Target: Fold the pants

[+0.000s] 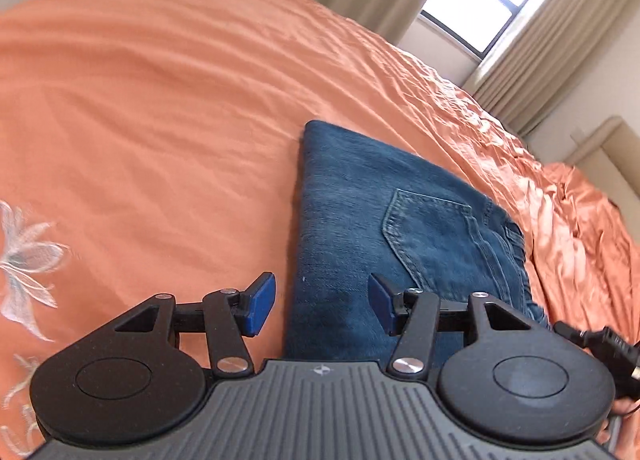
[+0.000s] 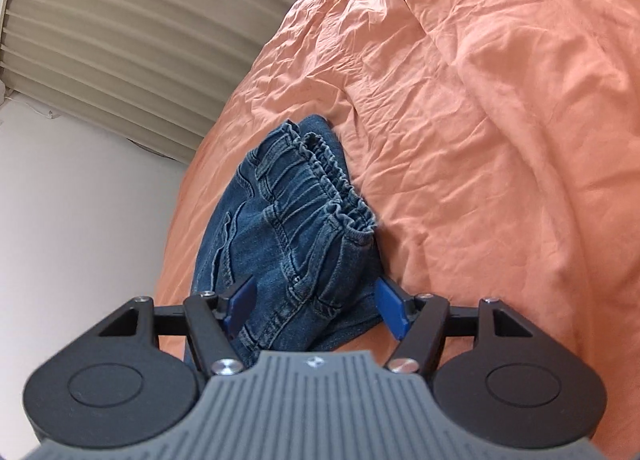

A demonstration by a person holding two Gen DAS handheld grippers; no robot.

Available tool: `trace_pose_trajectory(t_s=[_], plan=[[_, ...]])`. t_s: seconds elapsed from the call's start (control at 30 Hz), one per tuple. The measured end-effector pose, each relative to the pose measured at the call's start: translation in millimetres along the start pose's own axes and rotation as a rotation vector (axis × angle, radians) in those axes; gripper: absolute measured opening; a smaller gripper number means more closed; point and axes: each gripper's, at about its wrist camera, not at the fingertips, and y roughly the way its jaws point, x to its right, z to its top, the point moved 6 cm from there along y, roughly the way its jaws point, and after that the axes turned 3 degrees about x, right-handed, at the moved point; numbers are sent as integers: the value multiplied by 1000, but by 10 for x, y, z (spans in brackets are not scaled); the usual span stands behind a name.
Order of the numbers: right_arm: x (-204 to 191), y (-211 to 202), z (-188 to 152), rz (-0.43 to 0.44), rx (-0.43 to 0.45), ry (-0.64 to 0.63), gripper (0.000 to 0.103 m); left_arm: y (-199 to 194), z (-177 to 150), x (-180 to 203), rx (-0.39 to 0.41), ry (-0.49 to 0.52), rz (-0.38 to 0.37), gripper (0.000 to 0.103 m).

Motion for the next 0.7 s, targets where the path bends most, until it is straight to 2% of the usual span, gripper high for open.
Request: trace_pose_trajectory(t_s=[0.13,0.2,0.33,0.43,0.47,0.57,0.7], plan=[[111,198,82,2,-11,45,63,273,27,-199,-34,-99,-20,64],[154,287,117,23,-17,75,63,417,53,-273,-41,-155,-74,70],[186,440,200,67,-27,114,63,643,127,-333,-58,-214,-176,70],[207,514,252,99,-33,128,62,761,153,-348,-65,-224,-223,69],[214,532,265,108,-35,131,61,793,163,-351,-66,-226,-236,67],[270,595,296,117,-40,143,46,884,181,-356,-72,-228,-259,57],[278,618,311,137,-45,136,38,932,211,-325,-78,-197,-273,37]])
